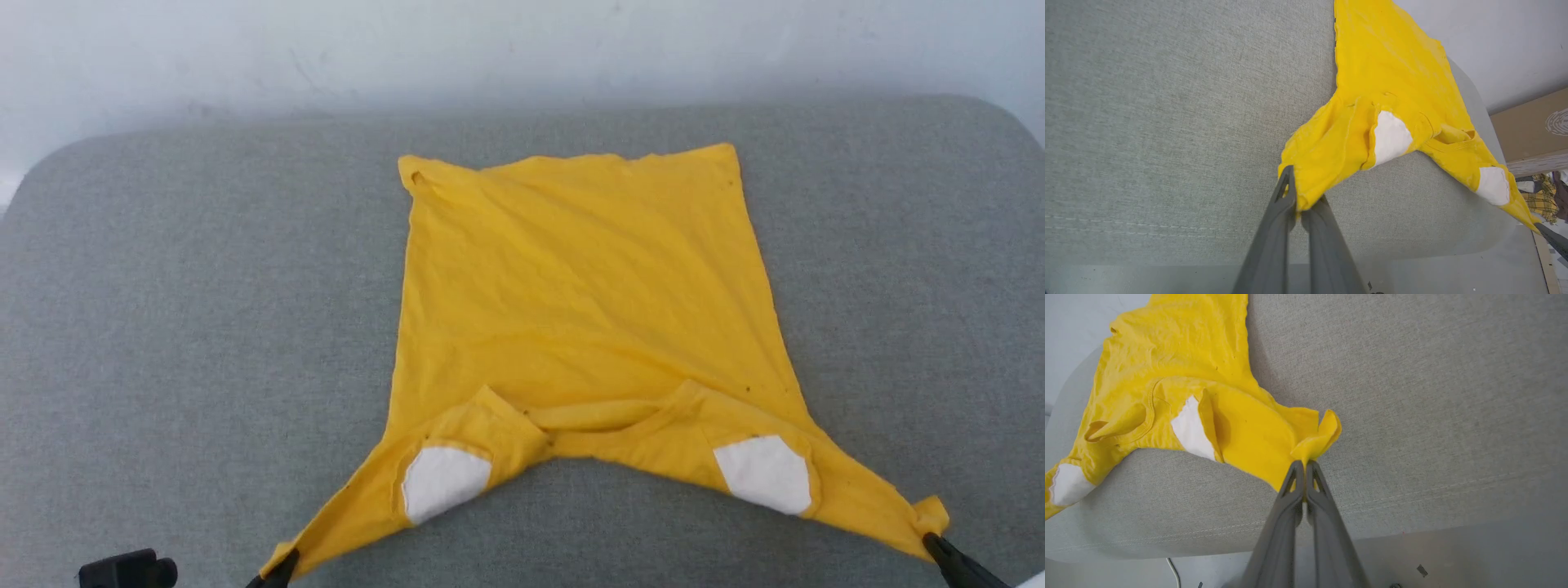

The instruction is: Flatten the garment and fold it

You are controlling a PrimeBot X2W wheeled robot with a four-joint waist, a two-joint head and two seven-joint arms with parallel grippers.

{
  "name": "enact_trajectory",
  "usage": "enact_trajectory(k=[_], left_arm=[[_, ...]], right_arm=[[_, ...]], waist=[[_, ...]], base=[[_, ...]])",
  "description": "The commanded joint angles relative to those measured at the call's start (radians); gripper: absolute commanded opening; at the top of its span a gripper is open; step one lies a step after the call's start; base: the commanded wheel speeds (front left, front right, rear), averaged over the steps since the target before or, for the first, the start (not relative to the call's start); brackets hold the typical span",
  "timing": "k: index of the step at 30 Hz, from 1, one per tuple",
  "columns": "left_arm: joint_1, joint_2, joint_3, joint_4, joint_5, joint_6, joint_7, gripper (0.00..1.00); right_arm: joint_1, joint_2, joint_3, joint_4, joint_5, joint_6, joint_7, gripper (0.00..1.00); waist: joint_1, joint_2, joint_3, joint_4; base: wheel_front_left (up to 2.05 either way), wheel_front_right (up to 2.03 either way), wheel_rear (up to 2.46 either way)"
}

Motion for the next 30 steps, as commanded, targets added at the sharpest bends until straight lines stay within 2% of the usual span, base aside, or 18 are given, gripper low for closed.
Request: enact_trajectory(k=[1, 9, 16, 21, 28, 30], left_arm=[[0.013, 0.007, 0.007, -0.012, -0.001, 0.006, -0.004, 0.00], [0.030, 0.016, 0.004, -0.086, 0.010, 0.018, -0.001, 0.00], [-0.002, 0.014, 0.008, -0.120, 0.043, 0.020, -0.033, 0.00], [-0.056, -0.001, 0.005, -0.130, 0.075, 0.011, -0.076, 0.00], [-0.117, -0.009, -0.023, -0.133, 0.097, -0.005, -0.077, 0.00], [-0.129, -0.009, -0.030, -0.132, 0.101, -0.006, -0.073, 0.00]], right_arm=[[0.013, 0.005, -0.008, -0.011, 0.003, -0.002, 0.004, 0.00], [0.021, 0.017, -0.004, -0.024, -0.009, -0.002, 0.014, 0.00], [-0.022, 0.013, 0.013, -0.003, -0.038, -0.002, -0.023, 0.00], [-0.098, 0.004, 0.059, 0.074, -0.075, -0.002, -0.073, 0.00], [-0.216, -0.007, 0.130, 0.244, -0.100, -0.002, -0.132, 0.00], [-0.239, -0.010, 0.143, 0.287, -0.105, -0.002, -0.151, 0.46]], waist=[[0.0001, 0.0000, -0.017, 0.004], [0.0001, 0.0000, -0.012, 0.014], [0.0001, 0.0000, 0.025, 0.023], [0.0001, 0.0000, 0.057, 0.029], [0.0001, 0.0000, 0.078, 0.032], [0.0001, 0.0000, 0.081, 0.032]], base=[[0.00, 0.00, 0.00], [0.00, 0.00, 0.00], [0.00, 0.00, 0.00], [0.00, 0.00, 0.00], [0.00, 0.00, 0.00], [0.00, 0.00, 0.00]])
